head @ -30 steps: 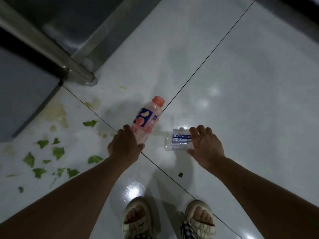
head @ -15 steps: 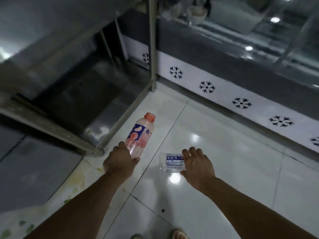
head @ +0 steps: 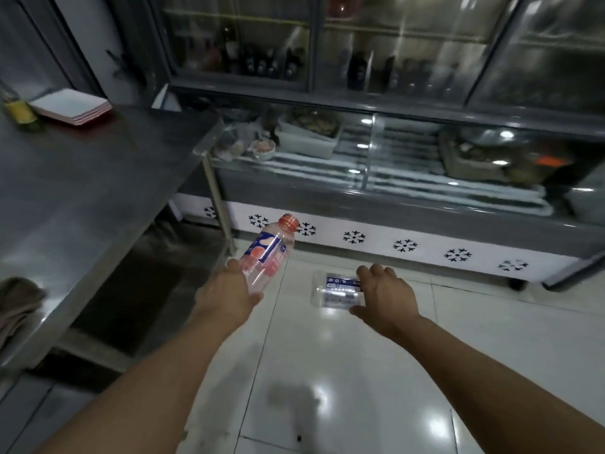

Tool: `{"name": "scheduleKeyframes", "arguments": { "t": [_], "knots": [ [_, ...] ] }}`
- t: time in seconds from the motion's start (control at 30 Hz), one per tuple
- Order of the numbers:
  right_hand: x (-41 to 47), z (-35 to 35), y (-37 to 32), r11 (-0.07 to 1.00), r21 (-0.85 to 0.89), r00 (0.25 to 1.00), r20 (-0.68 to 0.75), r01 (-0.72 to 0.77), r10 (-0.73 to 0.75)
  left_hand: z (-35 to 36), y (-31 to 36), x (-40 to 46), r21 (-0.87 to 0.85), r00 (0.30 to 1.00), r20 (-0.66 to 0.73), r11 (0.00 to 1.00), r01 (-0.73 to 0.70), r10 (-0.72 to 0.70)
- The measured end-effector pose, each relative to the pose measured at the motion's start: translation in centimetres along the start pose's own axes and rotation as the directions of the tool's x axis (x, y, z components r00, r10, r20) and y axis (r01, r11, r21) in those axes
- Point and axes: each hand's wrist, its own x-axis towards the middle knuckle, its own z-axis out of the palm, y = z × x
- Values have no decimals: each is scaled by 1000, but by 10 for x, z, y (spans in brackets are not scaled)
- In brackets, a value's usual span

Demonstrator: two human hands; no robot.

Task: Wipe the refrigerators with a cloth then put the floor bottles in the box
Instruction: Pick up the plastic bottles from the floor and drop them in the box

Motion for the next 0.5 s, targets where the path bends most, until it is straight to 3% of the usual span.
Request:
{"name": "scheduleKeyframes", "arguments": {
  "t": [0.2, 0.5],
  "knots": [
    [-78, -61, 57, 979, 48, 971, -123, -198, 203, -34, 98, -45, -27, 971, 46, 972, -232, 233],
    [-191, -122, 205, 859, 77, 833, -215, -506, 510, -36, 281, -124, 15, 855, 47, 856, -517, 516]
  ]
}}
